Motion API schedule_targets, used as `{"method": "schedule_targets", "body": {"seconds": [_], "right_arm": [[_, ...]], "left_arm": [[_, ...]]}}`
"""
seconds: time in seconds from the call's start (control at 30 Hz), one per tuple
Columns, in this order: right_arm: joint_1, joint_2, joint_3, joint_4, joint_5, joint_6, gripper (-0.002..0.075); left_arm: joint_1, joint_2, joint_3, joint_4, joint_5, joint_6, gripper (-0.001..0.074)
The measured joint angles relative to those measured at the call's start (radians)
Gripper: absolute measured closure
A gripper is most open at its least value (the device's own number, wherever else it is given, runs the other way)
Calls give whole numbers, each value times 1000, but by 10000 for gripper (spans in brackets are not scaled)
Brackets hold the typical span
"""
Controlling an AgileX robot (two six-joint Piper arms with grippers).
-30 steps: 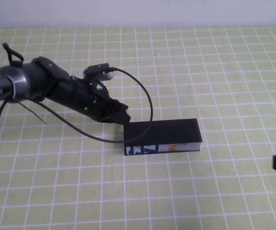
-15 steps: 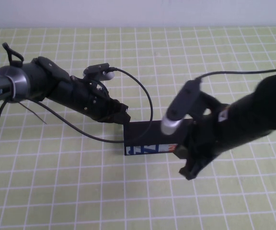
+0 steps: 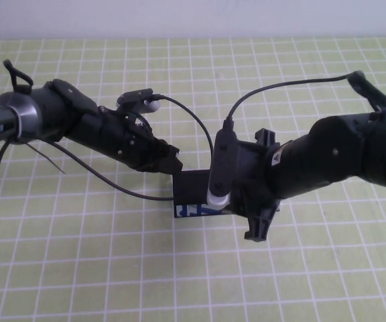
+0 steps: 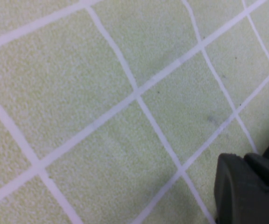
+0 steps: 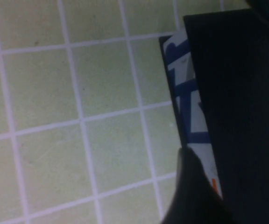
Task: Take glasses out of glasses case
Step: Pick up the glasses from the glasses case
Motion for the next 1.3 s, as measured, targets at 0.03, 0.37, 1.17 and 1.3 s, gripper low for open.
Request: {"method": "schedule_targets", "body": {"seconds": [0.03,0.37,1.17,1.3], "right_arm": [[0,10,-1,-3,-17,-6,393],[0,78,-2,-18,-88,-62,391],[4,142,-7,-67,-199,-75,641],[5,129,-8,-71,-191,-76,664]], "left_arm": [[0,0,0,0,0,0,739],[0,0,0,0,0,3,739],[0,0,0,-2,-4,9,739],[0,0,-1,-2,-3,12,739]]}}
